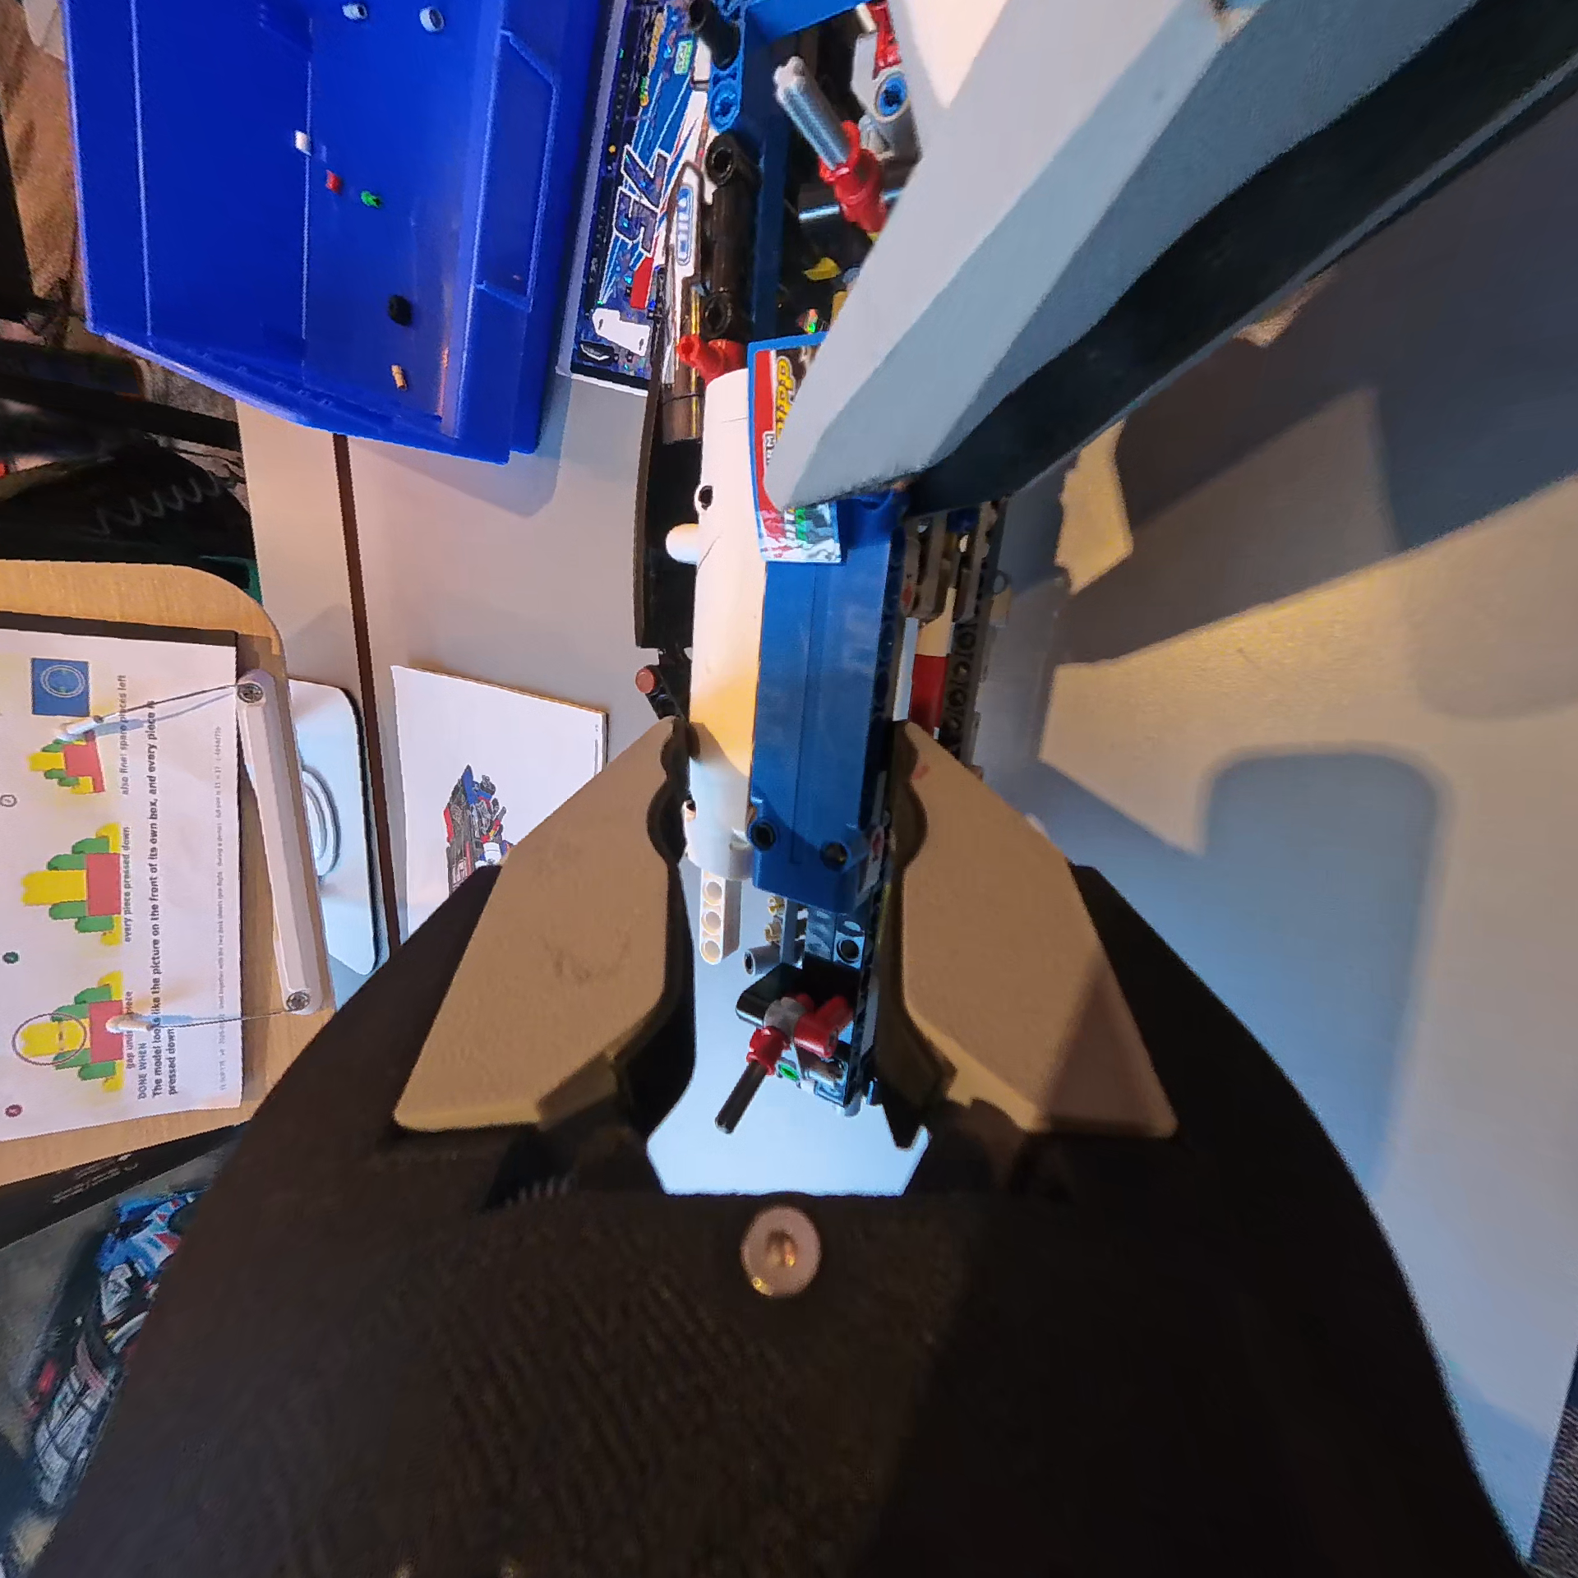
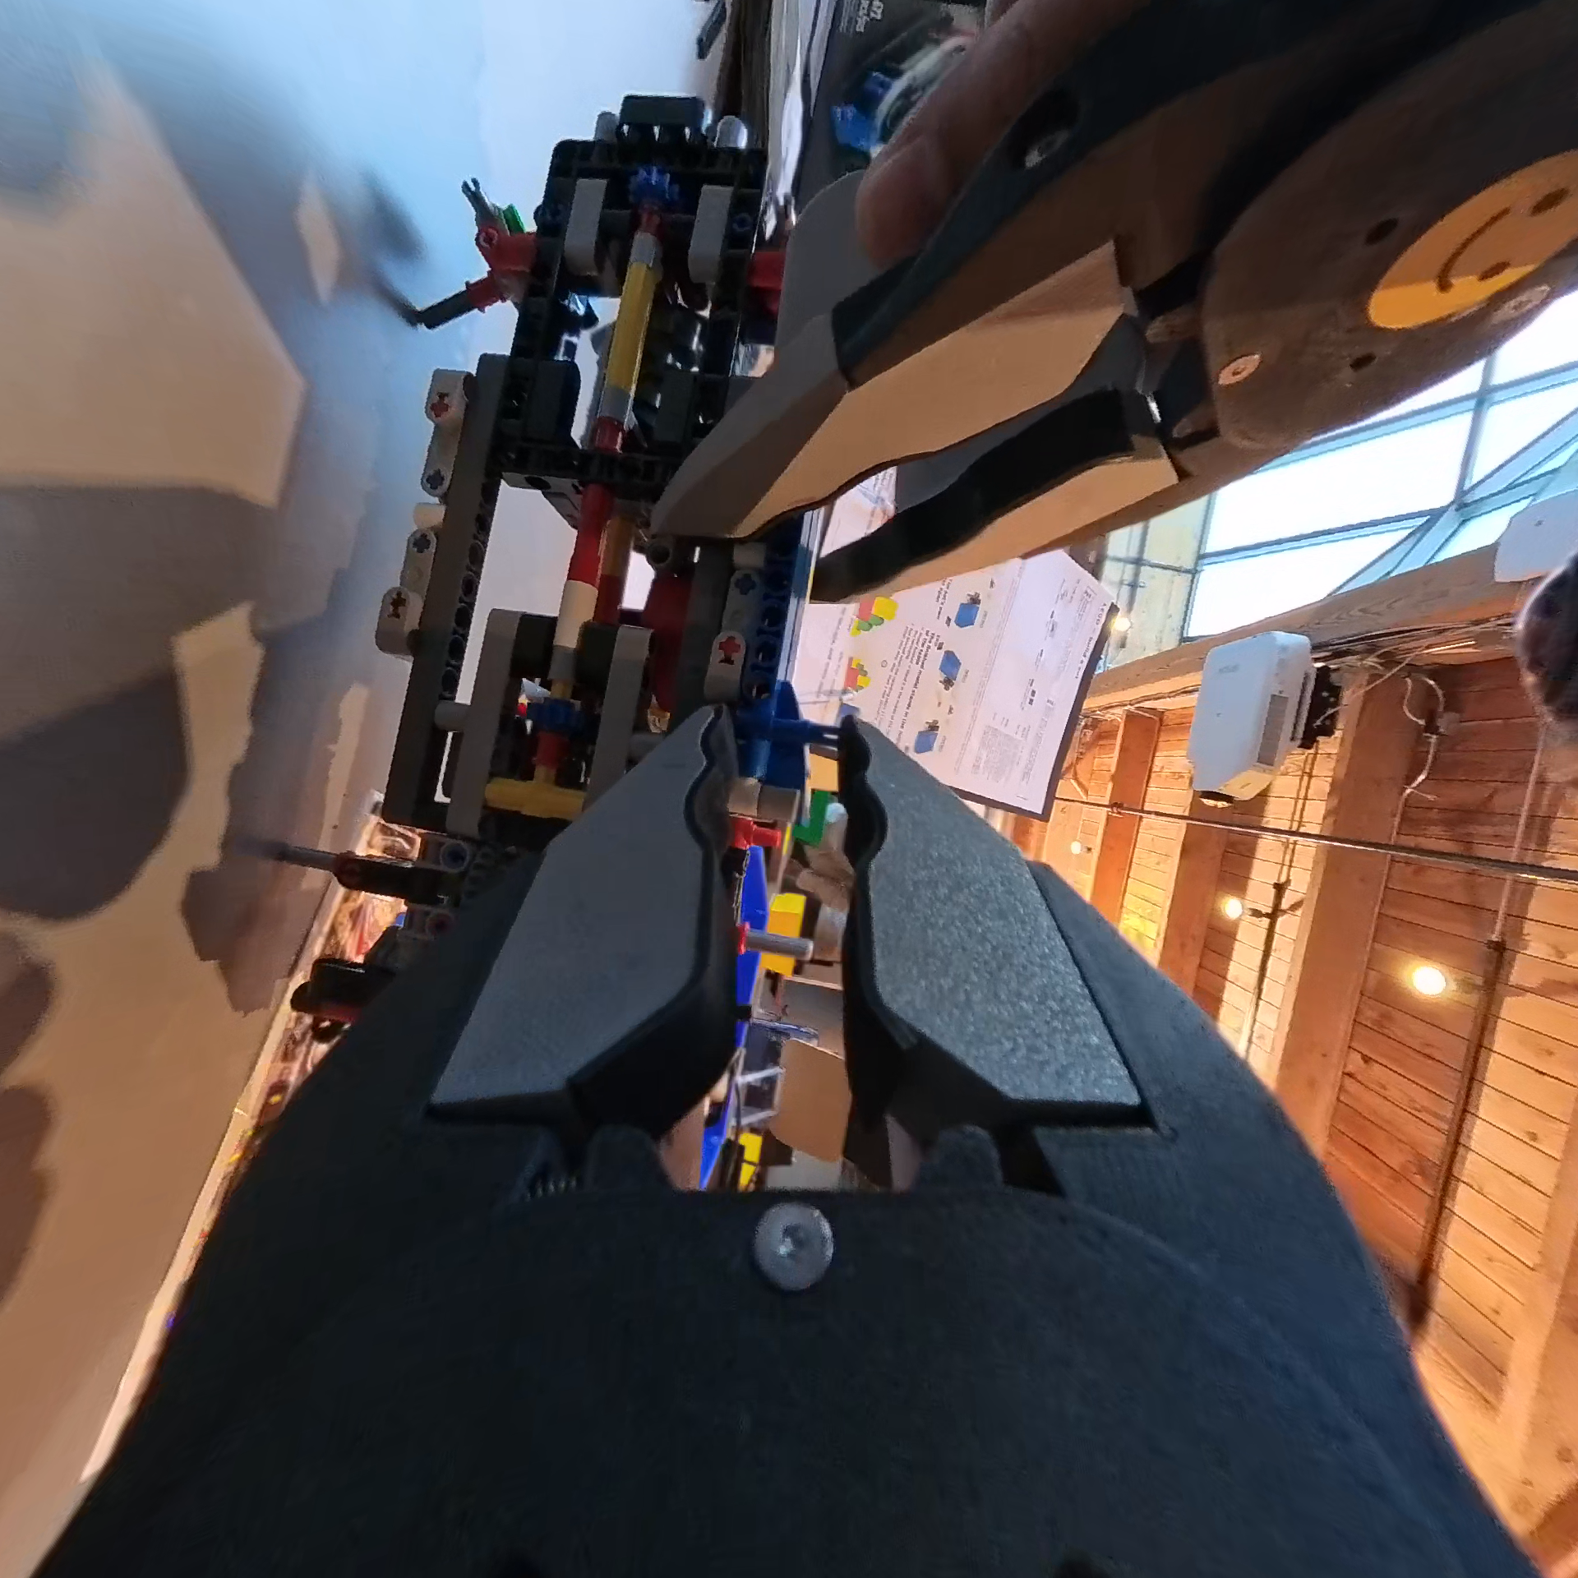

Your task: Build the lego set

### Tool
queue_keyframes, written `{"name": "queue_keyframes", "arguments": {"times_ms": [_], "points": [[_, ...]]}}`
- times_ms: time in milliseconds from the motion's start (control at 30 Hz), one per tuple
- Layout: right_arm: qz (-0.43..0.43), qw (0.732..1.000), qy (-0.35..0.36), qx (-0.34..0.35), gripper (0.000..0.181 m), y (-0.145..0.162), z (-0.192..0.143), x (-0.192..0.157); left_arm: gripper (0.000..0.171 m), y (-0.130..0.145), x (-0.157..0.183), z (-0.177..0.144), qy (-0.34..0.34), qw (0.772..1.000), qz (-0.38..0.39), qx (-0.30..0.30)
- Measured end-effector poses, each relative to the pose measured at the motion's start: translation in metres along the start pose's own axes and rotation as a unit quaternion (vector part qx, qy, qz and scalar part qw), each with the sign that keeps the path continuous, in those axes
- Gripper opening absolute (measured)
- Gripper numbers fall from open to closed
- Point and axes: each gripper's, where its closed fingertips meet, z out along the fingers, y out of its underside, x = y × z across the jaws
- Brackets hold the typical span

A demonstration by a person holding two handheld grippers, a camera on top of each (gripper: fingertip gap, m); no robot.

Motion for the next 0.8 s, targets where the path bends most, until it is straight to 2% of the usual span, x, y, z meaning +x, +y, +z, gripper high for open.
{"name": "queue_keyframes", "arguments": {"times_ms": [233, 367, 533, 633, 800], "points": [[0.025, 0.999, -0.012, 0.015, 0.023, -0.0005, 0.0004, 0.0, 0.043, 0.0003, -0.0003, 0.0001, 0.003, 1.0, -0.003, 0.004], [-0.009, 1.0, 0.003, 0.006, 0.025, 0.0036, -0.0017, -0.0012, 0.043, -0.0013, -0.0009, 0.0009, 0.002, 1.0, -0.004, 0.006], [-0.005, 1.0, -0.003, -0.006, 0.032, 0.0083, -0.005, 0.002, 0.043, -0.0009, -0.0006, 0.0008, 0.003, 1.0, -0.002, 0.004], [-0.02, 1.0, -0.001, -0.013, 0.024, 0.0072, -0.0047, -0.0004, 0.043, -0.0007, -0.0006, 0.0008, 0.003, 1.0, -0.004, 0.003], [-0.032, 0.999, 0.005, -0.009, 0.023, 0.0055, -0.0039, 0.0001, 0.043, -0.0001, -0.0006, 0.0008, 0.003, 1.0, -0.003, 0.002]]}}
